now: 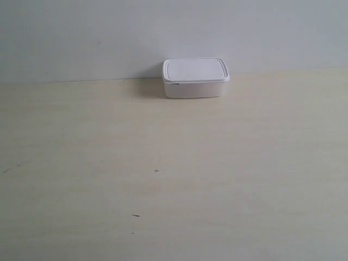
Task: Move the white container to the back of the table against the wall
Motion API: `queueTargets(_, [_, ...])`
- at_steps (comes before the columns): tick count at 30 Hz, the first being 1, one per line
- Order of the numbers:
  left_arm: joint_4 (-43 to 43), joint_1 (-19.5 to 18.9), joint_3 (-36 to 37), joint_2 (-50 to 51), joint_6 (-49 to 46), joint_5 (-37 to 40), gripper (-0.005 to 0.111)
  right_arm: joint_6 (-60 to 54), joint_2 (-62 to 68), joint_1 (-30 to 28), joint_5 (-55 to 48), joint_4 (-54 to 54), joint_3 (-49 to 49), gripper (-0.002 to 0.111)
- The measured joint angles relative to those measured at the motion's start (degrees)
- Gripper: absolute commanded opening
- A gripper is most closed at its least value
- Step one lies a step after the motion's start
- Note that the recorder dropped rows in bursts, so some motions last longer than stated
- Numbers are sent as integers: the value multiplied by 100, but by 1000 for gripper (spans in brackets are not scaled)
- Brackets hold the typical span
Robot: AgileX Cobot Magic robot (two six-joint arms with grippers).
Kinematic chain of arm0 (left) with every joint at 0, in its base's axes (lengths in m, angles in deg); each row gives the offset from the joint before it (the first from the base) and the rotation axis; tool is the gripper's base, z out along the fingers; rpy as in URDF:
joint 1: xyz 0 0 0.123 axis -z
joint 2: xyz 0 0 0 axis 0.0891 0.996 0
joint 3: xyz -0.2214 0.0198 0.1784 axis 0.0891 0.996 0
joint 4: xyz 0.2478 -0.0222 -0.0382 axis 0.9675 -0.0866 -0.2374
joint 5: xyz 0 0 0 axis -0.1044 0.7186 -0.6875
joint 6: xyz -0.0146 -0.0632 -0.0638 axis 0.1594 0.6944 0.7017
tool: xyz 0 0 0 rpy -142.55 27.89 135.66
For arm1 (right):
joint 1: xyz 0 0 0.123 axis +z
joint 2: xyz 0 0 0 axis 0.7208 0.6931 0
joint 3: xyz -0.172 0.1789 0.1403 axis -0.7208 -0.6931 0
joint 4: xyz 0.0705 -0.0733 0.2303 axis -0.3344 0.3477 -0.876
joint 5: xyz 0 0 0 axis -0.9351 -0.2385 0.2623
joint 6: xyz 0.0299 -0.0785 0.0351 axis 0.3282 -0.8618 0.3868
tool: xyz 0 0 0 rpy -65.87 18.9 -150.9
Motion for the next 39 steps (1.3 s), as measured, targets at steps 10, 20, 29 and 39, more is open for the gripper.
queueTargets(10, [34,0,25,194,-33,-303,0,0,259,0,289,-37,-39,0])
queueTargets(20, [34,0,25,194,-55,-314,0,0,259,0,289,-37,-39,0])
queueTargets(29, [140,-796,84,-283,-70,-304,0,0,-475,0,315,-37,-146,0])
queueTargets(39, [140,-2967,552,-1536,-73,-304,0,0,-1287,-1109,314,-37,-651,0])
